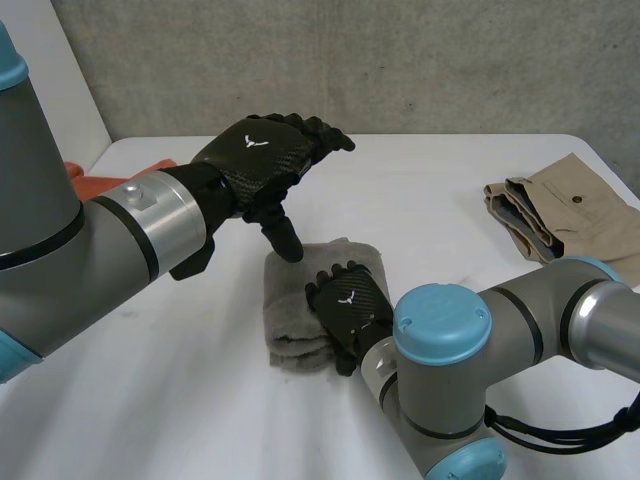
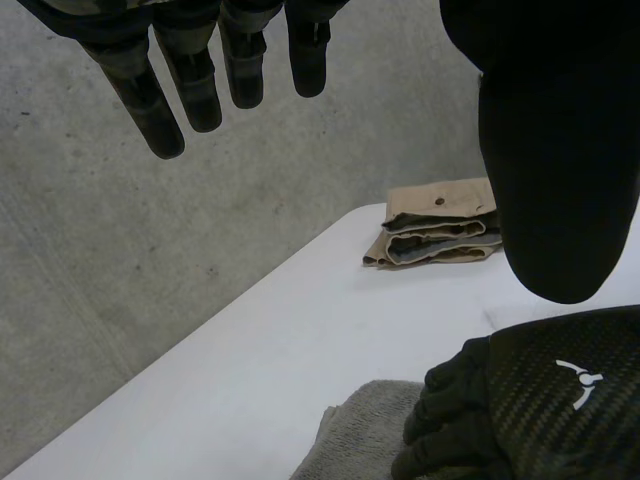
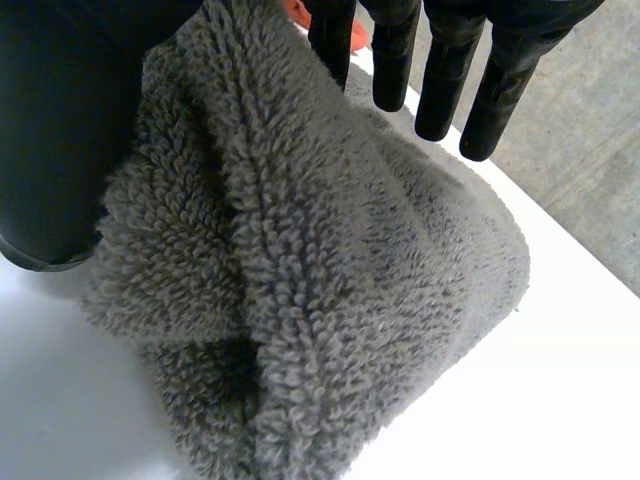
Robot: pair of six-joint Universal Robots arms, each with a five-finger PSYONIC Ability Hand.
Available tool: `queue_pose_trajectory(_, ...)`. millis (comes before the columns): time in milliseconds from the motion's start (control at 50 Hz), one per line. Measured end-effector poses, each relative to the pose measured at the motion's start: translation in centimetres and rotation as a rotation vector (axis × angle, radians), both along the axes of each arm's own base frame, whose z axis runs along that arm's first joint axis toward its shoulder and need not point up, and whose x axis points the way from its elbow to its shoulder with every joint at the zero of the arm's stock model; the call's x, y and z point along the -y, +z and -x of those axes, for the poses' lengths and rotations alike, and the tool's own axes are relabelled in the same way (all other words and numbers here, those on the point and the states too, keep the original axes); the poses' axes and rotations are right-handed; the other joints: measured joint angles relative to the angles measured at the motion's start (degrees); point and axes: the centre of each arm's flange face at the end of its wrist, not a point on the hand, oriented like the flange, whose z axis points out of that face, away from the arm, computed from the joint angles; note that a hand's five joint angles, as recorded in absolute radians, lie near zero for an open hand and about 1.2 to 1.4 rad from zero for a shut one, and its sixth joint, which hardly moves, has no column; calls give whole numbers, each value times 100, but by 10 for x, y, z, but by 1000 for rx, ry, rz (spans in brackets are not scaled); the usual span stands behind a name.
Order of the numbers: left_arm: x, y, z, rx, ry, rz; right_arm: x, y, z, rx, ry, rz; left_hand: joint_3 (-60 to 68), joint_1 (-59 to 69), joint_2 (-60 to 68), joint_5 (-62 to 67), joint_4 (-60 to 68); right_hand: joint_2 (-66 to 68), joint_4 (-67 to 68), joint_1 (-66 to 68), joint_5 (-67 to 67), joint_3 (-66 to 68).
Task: Fold the laundry.
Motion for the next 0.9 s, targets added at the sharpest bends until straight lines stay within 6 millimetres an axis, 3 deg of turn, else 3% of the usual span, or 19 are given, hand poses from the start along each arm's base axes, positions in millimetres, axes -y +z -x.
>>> queue_pose_trajectory(320,1,-1,0,-9,4,-3,9,-11,-8,3,-3,9,0,0,0,0,0,130,156,108,220,252)
queue_pose_trajectory(640,4,0,0,-33,12,-8,25,-6,-22,43,-6,56,0,0,0,0,0,676,801,657,685,850)
queue_pose_trajectory(780,4,0,0,-37,12,-13,31,-8,-26,47,-9,66,0,0,0,0,0,3112,3044,2401,2743,3186)
queue_pose_trajectory(820,4,0,0,-37,12,-13,34,-7,-26,50,-15,69,0,0,0,0,0,4397,4403,3302,4060,4450)
queue_pose_trajectory(900,4,0,-1,-37,14,-13,46,2,-22,62,-43,83,0,0,0,0,0,5024,5012,3718,4602,4976)
